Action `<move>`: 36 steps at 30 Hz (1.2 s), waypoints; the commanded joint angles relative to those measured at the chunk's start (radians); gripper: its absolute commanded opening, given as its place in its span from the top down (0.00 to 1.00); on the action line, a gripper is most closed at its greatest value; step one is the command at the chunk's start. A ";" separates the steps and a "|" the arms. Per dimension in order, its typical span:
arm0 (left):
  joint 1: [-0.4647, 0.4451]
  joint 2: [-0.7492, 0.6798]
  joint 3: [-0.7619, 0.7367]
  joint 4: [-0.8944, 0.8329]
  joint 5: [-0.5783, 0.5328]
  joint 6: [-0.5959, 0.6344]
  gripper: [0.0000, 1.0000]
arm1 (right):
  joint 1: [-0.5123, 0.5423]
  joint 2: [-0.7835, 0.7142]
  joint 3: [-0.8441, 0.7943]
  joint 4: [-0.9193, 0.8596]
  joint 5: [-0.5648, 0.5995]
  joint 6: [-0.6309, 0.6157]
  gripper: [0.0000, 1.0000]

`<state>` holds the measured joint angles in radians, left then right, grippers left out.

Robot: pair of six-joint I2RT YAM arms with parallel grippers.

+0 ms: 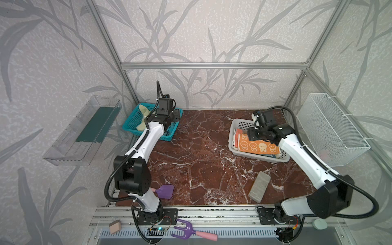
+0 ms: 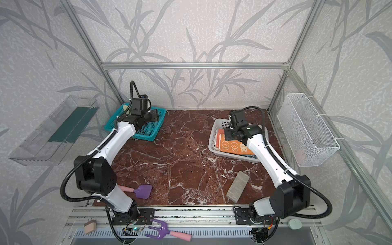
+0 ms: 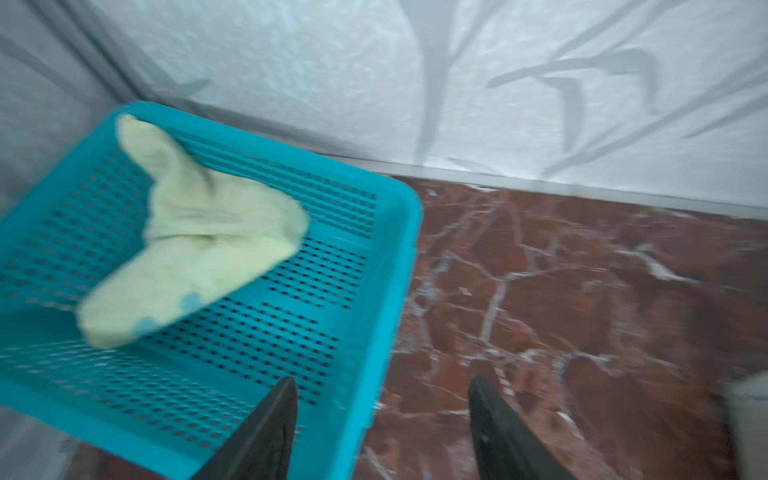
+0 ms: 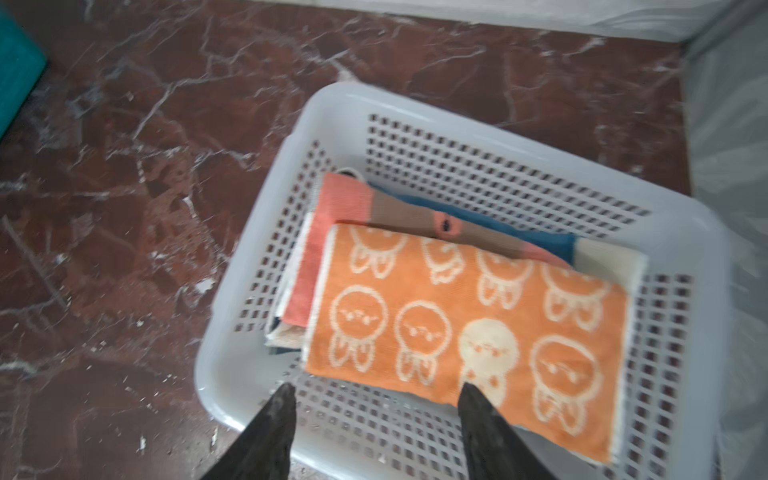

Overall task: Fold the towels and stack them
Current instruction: 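Reach the left gripper into the teal basket while the right gripper releases and withdraws, then grasp the pale yellow-and-blue towel in the teal basket with the left gripper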

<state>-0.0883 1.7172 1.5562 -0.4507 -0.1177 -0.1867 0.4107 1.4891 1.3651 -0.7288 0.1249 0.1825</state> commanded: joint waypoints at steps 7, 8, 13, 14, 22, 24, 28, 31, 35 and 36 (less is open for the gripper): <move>0.132 0.446 0.456 -0.274 -0.117 0.000 0.27 | 0.246 0.333 0.217 0.060 -0.091 -0.014 0.38; 0.137 0.484 0.484 -0.257 -0.106 -0.015 0.26 | 0.252 0.360 0.234 0.059 -0.102 -0.014 0.38; 0.167 0.703 0.740 -0.334 -0.105 -0.110 0.25 | 0.258 0.453 0.286 0.038 -0.122 -0.020 0.38; 0.175 0.744 0.795 -0.353 -0.099 -0.138 0.25 | 0.258 0.465 0.293 0.033 -0.114 -0.025 0.38; 0.234 0.936 0.971 -0.386 0.051 -0.322 0.25 | 0.257 0.522 0.334 0.015 -0.068 -0.057 0.38; 0.247 0.938 0.935 -0.349 0.120 -0.329 0.34 | 0.257 0.532 0.342 0.011 -0.076 -0.058 0.38; 0.260 0.922 0.922 -0.355 0.212 -0.322 0.79 | 0.255 0.557 0.329 0.030 -0.129 -0.058 0.38; 0.259 0.851 0.902 -0.388 0.231 -0.285 1.00 | 0.253 0.589 0.332 -0.024 -0.142 -0.048 0.38; 0.251 0.681 0.836 -0.406 0.215 -0.214 1.00 | 0.253 0.566 0.274 -0.031 -0.143 -0.036 0.38; 0.248 0.636 0.820 -0.405 0.214 -0.199 1.00 | 0.252 0.554 0.259 -0.029 -0.140 -0.032 0.38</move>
<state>0.1722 2.5389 2.3867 -0.8204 0.0830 -0.4419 0.6678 2.0640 1.6569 -0.7158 -0.0059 0.1387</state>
